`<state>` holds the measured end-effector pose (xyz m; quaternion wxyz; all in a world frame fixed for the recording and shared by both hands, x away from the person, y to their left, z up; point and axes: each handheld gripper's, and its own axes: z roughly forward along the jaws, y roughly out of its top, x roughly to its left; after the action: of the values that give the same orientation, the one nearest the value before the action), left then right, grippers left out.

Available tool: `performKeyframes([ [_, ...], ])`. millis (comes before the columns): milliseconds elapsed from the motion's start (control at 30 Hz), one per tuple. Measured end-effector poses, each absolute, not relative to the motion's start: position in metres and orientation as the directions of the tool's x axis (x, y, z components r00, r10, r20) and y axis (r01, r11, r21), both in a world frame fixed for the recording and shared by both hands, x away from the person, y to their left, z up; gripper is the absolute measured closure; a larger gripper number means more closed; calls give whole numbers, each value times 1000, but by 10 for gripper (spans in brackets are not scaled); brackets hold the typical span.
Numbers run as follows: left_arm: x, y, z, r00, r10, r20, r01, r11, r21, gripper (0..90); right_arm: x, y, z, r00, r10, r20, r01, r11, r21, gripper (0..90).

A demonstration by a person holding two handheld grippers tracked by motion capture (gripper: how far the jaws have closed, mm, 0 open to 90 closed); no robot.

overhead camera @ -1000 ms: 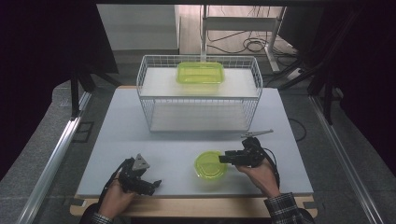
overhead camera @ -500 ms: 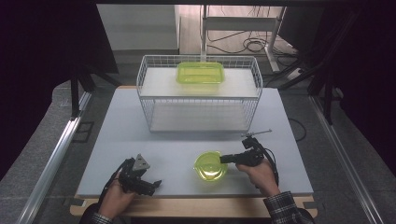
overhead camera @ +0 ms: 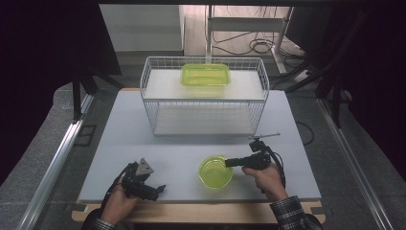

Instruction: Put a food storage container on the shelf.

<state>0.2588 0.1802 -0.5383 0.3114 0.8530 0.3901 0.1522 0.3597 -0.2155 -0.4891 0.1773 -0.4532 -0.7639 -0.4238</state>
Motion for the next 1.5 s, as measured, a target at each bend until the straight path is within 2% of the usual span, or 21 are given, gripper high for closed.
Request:
performKeyframes([
  [733, 259, 181, -537, 645, 764, 12, 569, -492, 659, 23, 368, -223, -470, -514, 491, 703, 842, 135, 522, 818],
  [1500, 259, 182, -537, 643, 766, 11, 569, -487, 663, 21, 390, -223, -401, -566, 444, 695, 794, 68, 604, 818],
])
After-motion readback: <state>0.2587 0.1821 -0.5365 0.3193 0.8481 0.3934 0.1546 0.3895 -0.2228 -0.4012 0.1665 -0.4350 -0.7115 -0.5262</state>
